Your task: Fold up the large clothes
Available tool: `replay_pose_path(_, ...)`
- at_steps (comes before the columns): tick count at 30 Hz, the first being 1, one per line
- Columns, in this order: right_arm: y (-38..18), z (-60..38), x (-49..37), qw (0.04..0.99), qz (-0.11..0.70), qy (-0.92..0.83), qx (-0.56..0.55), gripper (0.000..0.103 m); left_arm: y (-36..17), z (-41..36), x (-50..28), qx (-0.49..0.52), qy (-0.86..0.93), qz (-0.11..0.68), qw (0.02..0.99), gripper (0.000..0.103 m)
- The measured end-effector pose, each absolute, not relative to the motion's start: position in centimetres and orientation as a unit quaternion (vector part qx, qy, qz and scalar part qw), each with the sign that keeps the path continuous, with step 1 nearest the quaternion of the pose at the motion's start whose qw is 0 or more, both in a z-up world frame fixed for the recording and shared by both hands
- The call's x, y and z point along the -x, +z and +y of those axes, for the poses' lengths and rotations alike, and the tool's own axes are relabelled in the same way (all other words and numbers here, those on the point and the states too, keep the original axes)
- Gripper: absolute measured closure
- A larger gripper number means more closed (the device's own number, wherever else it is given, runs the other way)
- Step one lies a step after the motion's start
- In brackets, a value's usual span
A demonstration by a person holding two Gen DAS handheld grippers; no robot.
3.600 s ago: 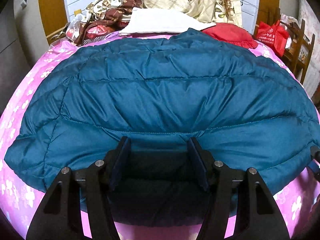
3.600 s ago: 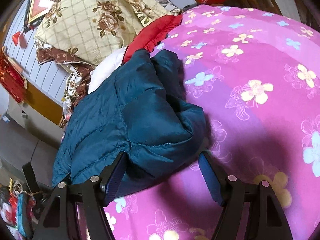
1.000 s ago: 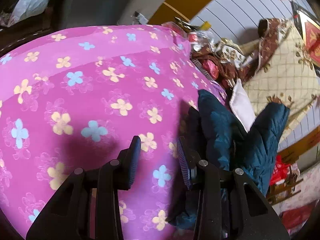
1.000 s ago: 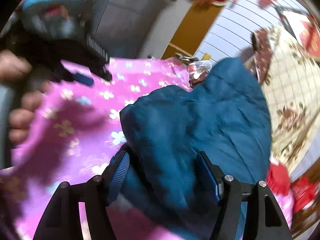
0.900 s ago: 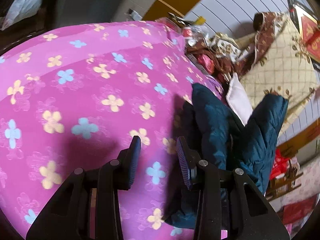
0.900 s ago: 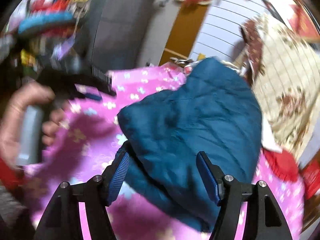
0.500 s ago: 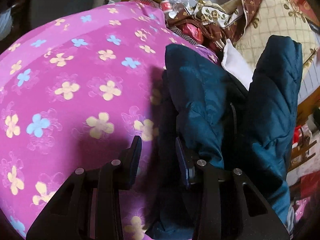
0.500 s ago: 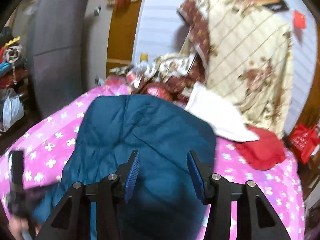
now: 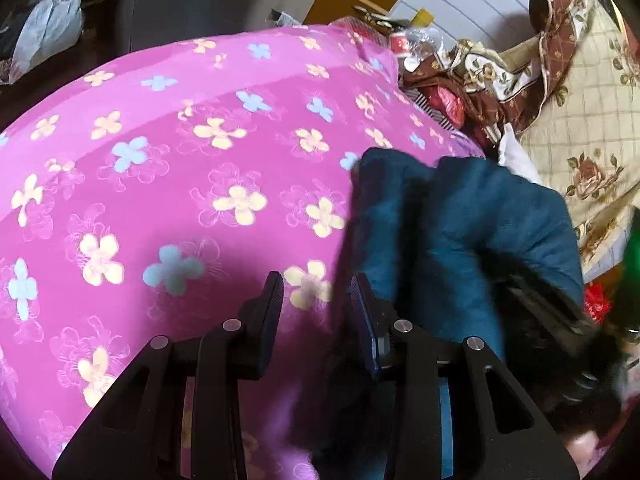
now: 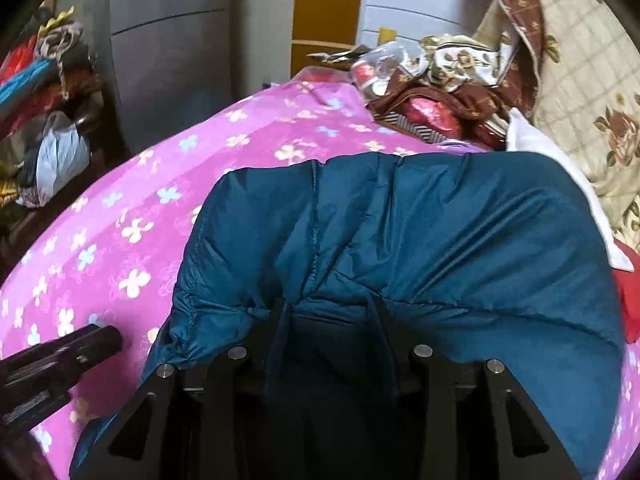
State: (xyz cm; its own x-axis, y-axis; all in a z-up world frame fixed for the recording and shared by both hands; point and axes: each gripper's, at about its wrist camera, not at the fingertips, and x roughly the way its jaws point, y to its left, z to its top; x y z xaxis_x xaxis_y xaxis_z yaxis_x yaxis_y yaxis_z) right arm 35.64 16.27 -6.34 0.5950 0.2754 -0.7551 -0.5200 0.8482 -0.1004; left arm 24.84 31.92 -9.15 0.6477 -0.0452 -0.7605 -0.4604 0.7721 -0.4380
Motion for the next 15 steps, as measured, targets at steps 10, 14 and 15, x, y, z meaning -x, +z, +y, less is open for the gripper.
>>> replay_pose_path(10,-0.7,10.2,-33.9,0.887,0.380,0.256,0.062,0.058,-12.3,27.9,-28.0,0.262,0.079,0.470,0.839,0.070)
replay_pose_path(14,2.6,0.5,-32.2,0.904,0.353,0.241,-0.006,0.000,-12.7,26.6,-28.5,0.237,0.074,0.467,0.849,0.071)
replay_pose_path(15,2.4,-2.2,-32.2,0.907,0.355,0.226,-0.015,0.000,-12.8,26.4,-28.7,0.243,0.062,0.464,0.850,0.073)
